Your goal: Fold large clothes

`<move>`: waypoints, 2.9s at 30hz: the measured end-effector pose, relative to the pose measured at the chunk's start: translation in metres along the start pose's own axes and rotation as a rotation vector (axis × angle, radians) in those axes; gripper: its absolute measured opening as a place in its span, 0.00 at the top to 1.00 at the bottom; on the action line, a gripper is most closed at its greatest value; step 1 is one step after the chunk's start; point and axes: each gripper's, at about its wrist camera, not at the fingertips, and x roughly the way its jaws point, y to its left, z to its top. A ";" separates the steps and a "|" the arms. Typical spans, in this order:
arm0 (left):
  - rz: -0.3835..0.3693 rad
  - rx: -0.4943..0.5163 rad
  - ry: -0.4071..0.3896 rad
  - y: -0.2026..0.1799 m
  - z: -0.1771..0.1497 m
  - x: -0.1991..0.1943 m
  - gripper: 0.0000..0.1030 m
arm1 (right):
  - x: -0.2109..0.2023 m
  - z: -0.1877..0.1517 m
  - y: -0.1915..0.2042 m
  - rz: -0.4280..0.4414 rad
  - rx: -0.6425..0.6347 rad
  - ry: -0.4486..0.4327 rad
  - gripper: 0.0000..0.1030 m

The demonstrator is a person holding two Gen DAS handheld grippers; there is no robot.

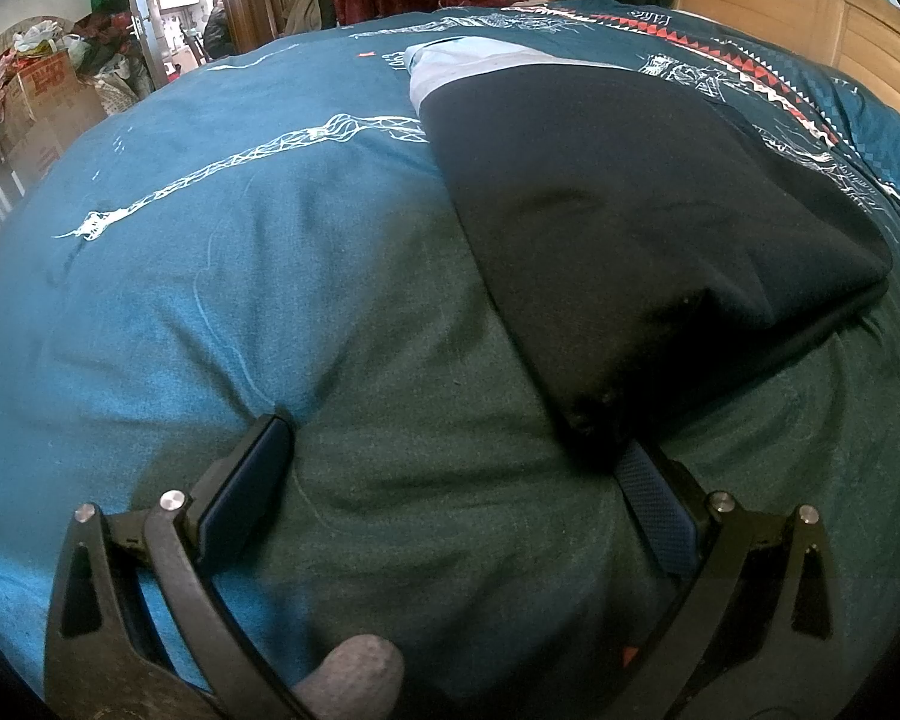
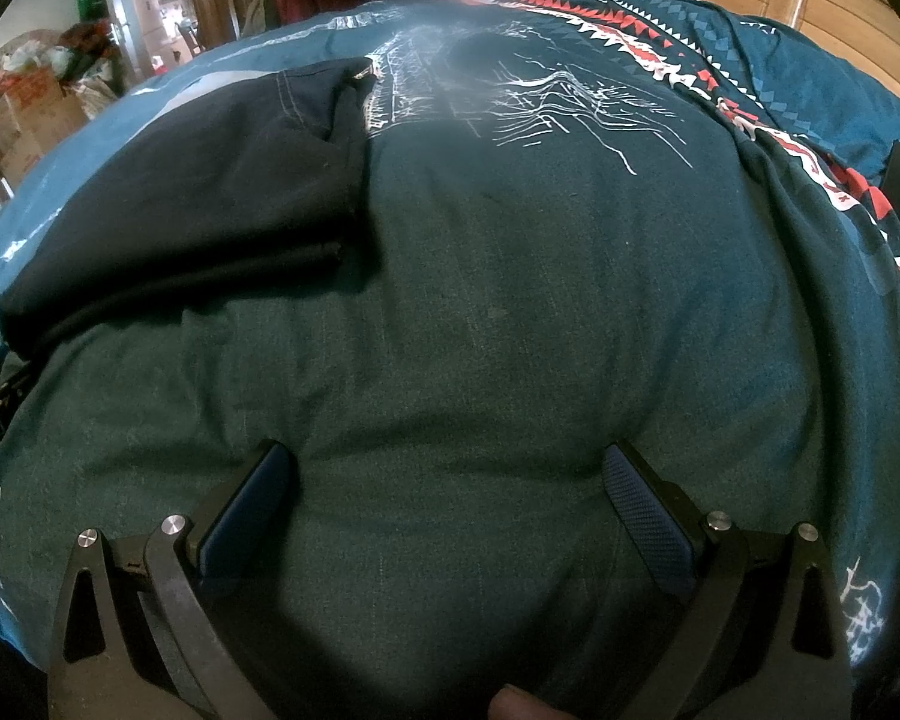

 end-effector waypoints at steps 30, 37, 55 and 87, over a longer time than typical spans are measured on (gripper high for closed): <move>0.001 0.001 0.000 0.000 0.000 0.000 0.00 | 0.000 -0.001 0.001 -0.002 0.000 0.000 0.00; 0.002 0.002 0.001 0.000 0.000 0.000 0.00 | 0.000 0.002 0.002 -0.002 -0.007 0.004 0.00; 0.003 0.002 0.000 0.000 0.001 0.000 0.00 | 0.000 0.001 -0.002 0.009 -0.008 -0.001 0.00; 0.003 0.002 0.000 0.000 0.001 0.000 0.00 | 0.001 0.002 -0.003 0.010 -0.010 -0.001 0.00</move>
